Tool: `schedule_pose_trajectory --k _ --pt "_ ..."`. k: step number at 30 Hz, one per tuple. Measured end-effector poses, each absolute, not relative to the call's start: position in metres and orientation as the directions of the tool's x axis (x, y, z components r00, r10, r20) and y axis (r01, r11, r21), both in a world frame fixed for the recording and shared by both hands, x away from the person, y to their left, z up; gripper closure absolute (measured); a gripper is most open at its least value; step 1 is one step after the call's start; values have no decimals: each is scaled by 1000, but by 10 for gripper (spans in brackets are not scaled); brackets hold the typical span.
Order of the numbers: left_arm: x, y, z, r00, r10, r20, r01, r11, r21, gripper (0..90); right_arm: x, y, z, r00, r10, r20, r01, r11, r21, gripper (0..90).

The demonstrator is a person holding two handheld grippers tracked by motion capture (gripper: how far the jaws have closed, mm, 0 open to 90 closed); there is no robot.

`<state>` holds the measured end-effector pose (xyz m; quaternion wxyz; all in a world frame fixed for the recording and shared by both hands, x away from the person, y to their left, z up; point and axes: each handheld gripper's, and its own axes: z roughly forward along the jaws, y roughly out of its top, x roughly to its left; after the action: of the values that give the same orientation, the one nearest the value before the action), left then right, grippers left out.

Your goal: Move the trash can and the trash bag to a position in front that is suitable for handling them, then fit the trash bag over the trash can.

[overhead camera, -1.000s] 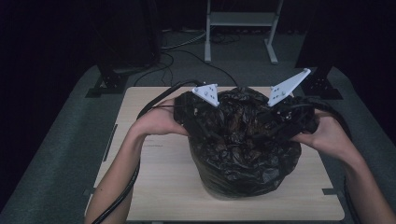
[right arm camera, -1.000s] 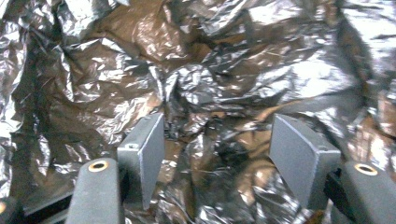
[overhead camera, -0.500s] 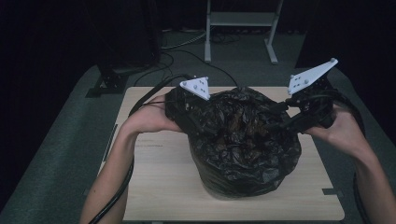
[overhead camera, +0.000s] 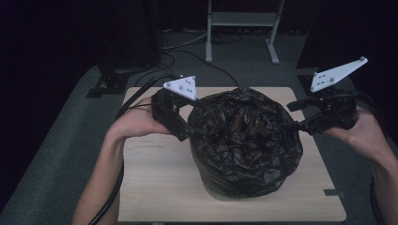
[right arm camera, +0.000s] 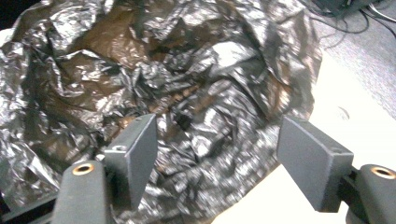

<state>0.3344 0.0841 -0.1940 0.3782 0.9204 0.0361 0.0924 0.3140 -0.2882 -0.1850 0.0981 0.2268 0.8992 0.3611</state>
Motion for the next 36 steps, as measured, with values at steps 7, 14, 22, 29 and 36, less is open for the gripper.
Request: schedule_pose_trajectory --k 7,14,22,29,36 --pt "334 101 -195 977 167 136 23 -708 706 82 312 -311 -187 -853 522 3 376 610 698 262" --pt "333 114 -196 973 191 129 43 -700 713 82 308 -333 -193 -827 562 18 411 583 701 252" --pt "329 128 -201 970 212 123 60 -692 719 82 300 -357 -200 -803 596 27 435 554 709 252" --pt "324 138 -205 967 227 117 77 -697 713 82 293 -364 -213 -790 613 25 453 556 696 252" --pt "322 148 -215 962 252 107 106 -702 705 82 290 -367 -229 -780 624 42 477 550 686 252"
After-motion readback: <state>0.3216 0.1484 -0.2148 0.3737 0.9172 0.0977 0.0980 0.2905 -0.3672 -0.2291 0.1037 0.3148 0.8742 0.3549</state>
